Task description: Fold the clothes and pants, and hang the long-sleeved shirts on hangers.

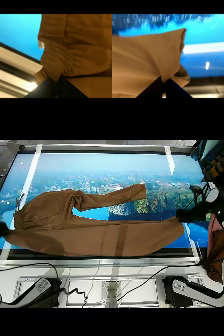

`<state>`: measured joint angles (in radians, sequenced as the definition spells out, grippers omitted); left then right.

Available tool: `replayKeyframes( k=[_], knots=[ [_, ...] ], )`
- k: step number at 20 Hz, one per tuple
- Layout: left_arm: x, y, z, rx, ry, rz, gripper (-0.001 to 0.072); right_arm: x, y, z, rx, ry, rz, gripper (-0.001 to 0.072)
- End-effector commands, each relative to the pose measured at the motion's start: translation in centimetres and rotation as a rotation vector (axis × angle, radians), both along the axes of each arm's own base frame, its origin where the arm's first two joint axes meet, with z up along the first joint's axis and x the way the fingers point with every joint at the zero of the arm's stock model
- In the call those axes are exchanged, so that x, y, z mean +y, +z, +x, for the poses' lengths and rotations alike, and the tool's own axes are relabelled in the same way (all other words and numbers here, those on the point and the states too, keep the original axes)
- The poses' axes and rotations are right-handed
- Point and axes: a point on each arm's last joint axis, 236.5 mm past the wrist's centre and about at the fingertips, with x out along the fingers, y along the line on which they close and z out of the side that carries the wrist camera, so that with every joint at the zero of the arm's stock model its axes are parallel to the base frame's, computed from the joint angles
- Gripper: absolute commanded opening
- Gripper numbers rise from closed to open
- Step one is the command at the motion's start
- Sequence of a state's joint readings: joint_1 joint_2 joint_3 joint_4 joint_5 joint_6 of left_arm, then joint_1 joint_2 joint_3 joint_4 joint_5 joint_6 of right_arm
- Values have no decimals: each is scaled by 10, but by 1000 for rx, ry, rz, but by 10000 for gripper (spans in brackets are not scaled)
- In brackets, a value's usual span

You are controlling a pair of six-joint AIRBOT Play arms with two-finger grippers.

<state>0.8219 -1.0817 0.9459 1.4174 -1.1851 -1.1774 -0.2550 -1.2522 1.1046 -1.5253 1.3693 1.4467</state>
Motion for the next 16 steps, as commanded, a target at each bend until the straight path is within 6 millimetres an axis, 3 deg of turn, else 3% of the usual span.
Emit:
replayKeyframes(
  k=[1, 5, 9, 10, 11, 12, 13, 16],
  knots=[
    [-9, -29, -36, 69, 4, -12, 27, 7, -2, -25, 20, 1, 9, 14],
    [9, -27, -59, 167, -20, 84, 26, 13, 23, -46, -84, 0, -19, 14],
    [18, -26, -67, 198, -8, 120, 28, 18, 17, -68, -91, -2, -21, 15],
    [19, -25, -65, 192, -9, 125, 43, 18, 13, -68, -91, -2, -21, 50],
    [20, -25, -63, 183, -8, 131, 223, 16, 11, -62, -110, -4, -27, 272],
    [22, -24, -62, 178, -7, 136, 563, 14, 10, -56, -130, -5, -34, 553],
    [24, -23, -60, 167, 2, 146, 688, 11, 10, -45, -168, -7, -46, 704],
    [27, -22, -57, 149, 35, 153, 690, -3, 20, -16, -298, -21, -102, 695]
  ],
)
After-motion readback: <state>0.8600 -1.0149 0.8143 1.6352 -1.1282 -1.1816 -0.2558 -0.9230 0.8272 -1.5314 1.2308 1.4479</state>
